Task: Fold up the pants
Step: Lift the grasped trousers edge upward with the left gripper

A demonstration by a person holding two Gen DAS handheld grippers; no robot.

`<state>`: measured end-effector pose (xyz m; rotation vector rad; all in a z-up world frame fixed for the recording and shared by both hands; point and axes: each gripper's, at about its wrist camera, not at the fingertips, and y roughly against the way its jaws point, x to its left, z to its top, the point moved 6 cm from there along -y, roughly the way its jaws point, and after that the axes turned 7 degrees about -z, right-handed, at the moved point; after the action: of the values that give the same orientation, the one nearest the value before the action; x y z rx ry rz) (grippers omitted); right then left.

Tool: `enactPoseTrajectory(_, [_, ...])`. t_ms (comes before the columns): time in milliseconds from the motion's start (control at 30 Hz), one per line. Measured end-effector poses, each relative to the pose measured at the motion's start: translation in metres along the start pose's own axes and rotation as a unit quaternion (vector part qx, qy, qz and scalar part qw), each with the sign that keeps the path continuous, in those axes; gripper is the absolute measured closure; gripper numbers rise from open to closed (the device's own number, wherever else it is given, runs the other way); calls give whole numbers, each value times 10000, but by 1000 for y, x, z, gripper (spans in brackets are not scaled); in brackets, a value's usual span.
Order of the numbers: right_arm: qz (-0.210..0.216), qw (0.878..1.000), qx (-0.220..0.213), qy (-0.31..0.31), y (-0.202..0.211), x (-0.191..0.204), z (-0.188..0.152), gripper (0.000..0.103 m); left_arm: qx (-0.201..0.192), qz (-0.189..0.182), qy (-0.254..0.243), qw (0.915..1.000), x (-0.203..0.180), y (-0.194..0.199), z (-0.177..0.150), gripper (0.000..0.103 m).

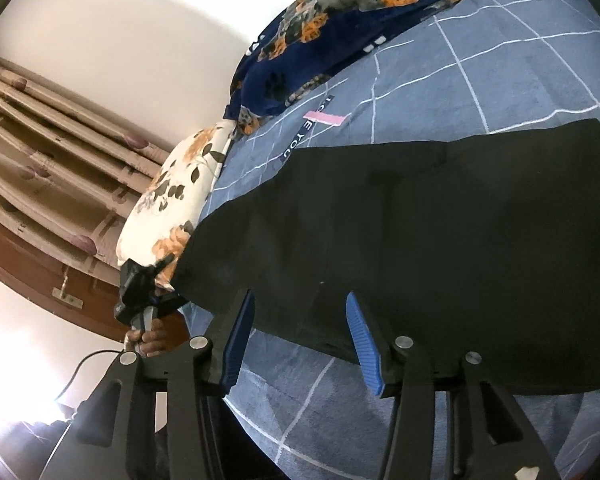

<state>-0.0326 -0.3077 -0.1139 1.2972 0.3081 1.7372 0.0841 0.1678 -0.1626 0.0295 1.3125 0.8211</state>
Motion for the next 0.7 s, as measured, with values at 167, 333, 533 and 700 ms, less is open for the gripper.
enactPoseTrajectory(167, [-2,10000,20,-41,-1,-3,-1,55,405,529,-192,9976,6,-17,-12,58])
enactPoseTrajectory(333, [-18,9999,96,-52,-5,-3,-3,55,439,15,511,9977,17,-17,-6,58])
enactPoseTrajectory(533, [-38,9999,126,-18,-7,-2,-5,55,361,493,27,9981,10,-22,-6,70])
enactPoseTrajectory(700, [-31,9999,121,-92,-7,-6,-4,55,38,927,-418,9948,-18,-19,-3,74])
